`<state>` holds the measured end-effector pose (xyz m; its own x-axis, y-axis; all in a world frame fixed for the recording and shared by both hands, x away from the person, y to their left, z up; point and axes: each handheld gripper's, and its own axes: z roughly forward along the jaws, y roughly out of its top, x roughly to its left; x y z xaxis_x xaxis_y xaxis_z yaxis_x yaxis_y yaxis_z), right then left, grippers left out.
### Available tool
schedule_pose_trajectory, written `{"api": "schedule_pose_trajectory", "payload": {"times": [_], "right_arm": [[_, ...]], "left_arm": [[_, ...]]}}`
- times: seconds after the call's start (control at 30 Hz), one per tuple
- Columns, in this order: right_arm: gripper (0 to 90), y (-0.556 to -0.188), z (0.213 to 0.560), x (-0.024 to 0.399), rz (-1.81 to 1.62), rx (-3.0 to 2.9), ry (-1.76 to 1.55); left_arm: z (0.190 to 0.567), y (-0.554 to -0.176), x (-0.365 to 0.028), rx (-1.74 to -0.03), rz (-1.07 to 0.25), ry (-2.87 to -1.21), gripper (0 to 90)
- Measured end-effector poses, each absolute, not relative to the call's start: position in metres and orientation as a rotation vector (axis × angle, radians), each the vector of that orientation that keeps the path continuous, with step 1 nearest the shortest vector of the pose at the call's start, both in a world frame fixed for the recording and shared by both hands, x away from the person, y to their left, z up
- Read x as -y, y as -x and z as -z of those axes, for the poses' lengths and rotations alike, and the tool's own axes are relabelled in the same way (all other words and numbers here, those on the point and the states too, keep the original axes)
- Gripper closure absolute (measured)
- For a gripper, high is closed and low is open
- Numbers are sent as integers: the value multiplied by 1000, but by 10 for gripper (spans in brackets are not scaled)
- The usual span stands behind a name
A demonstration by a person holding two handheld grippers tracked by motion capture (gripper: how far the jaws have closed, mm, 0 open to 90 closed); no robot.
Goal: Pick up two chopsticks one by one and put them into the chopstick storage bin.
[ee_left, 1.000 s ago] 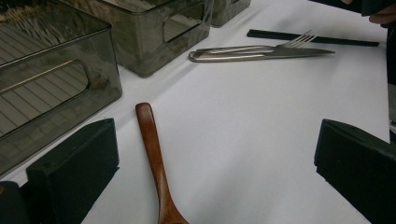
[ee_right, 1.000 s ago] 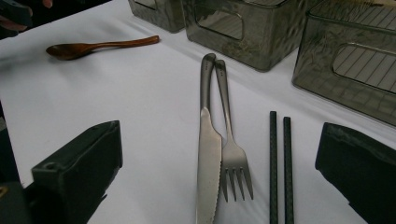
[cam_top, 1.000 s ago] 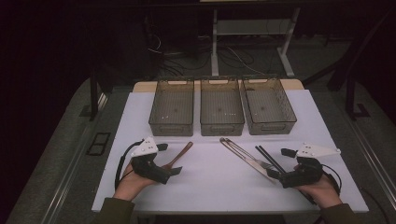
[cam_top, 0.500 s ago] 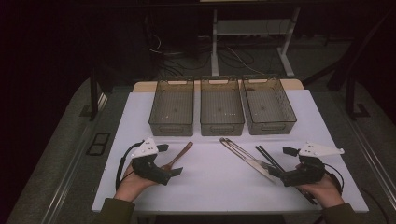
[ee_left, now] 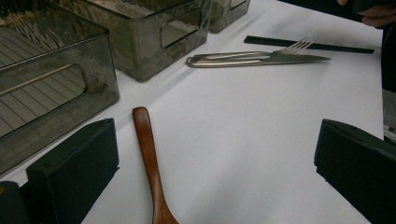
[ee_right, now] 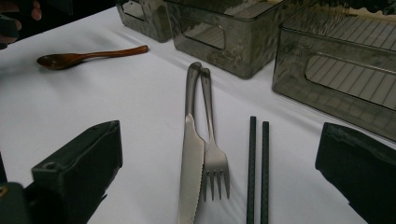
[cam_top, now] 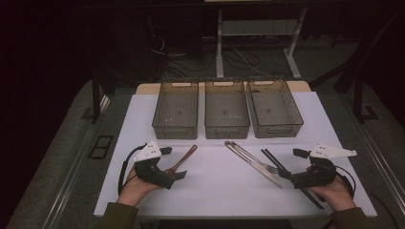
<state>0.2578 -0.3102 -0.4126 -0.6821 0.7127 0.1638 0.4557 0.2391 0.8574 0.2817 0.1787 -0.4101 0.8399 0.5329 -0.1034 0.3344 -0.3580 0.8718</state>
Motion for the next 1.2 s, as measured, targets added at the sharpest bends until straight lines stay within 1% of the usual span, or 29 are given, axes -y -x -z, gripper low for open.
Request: {"api": "schedule_pose_trajectory", "payload": {"times": [0.57,0.6,0.63,0.8,0.83,0.87,0.93,1.0,1.03,1.07,1.13,1.17,1.2], "right_arm": [[3,-258,408,323,-1307,-2281,-1120],[34,-258,408,325,-1305,-2284,-1120],[42,-258,408,326,-1306,-2286,-1111],[53,-257,409,329,-1283,-2306,-1115],[63,-257,409,330,-1277,-2306,-1124],[131,-256,410,332,-1271,-2316,-1136],[146,-256,411,334,-1260,-2325,-1149],[188,-255,412,336,-1239,-2334,-1168],[188,-255,412,336,-1239,-2334,-1168],[228,-255,413,339,-1219,-2345,-1196],[266,-255,414,341,-1199,-2354,-1208],[266,-255,414,341,-1199,-2354,-1208],[305,-255,416,343,-1173,-2369,-1223]], "left_arm": [[410,-280,-181,-638,-246,-1960,0],[410,-280,-181,-639,-246,-1959,0],[410,-280,-181,-639,-245,-1959,0],[410,-280,-181,-641,-245,-1957,0],[410,-280,-181,-641,-245,-1958,0],[410,-280,-182,-642,-246,-1957,0],[410,-280,-182,-642,-246,-1960,0],[410,-280,-182,-643,-246,-1960,0],[410,-280,-182,-643,-246,-1960,0],[410,-280,-182,-643,-246,-1960,0],[411,-280,-182,-643,-248,-1958,0],[411,-280,-182,-643,-248,-1958,0],[411,-280,-182,-643,-251,-1960,0]]}}
